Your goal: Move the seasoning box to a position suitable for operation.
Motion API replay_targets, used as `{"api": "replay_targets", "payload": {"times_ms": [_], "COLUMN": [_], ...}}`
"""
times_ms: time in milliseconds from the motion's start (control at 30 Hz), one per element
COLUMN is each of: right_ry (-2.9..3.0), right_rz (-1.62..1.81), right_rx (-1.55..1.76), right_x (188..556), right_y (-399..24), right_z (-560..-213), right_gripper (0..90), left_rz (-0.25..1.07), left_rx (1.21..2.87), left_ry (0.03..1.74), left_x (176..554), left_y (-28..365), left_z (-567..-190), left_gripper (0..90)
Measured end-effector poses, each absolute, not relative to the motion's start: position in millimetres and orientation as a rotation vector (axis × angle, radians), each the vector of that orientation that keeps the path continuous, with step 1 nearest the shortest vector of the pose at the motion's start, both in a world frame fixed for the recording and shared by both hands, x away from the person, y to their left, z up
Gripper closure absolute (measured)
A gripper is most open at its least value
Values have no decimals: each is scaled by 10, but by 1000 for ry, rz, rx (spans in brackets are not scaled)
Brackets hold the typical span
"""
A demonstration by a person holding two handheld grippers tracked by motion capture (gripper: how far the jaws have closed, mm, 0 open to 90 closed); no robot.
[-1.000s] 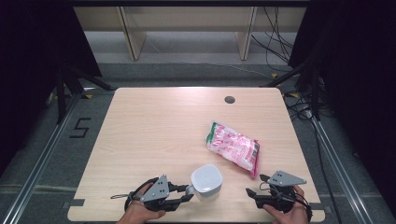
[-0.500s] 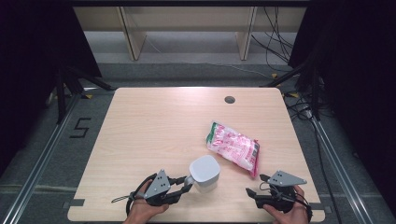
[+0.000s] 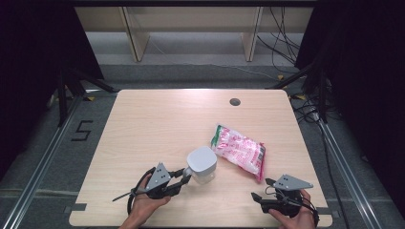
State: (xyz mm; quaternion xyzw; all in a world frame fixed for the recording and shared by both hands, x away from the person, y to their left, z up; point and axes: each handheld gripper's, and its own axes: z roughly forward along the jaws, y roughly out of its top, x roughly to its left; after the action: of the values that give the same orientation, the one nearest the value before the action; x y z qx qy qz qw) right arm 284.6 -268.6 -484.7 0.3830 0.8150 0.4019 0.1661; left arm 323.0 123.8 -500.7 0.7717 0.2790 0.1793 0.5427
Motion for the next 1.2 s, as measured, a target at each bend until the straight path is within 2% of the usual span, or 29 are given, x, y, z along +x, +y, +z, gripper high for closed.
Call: {"api": "replay_targets", "payload": {"times_ms": [633, 1200], "right_ry": [2338, 2338], "right_rz": [1150, 1140], "right_rx": [1099, 1118], "right_x": [2847, 2835], "right_y": [-2680, -2666], "right_z": [-4846, -4854], "right_gripper": [260, 261], "left_rz": [431, 571], "left_rx": [1832, 1819], "left_ry": [640, 710], "left_x": [3507, 3720], "left_y": [1221, 1305], "left_z": [-5017, -5072], "left_gripper": [685, 680]}}
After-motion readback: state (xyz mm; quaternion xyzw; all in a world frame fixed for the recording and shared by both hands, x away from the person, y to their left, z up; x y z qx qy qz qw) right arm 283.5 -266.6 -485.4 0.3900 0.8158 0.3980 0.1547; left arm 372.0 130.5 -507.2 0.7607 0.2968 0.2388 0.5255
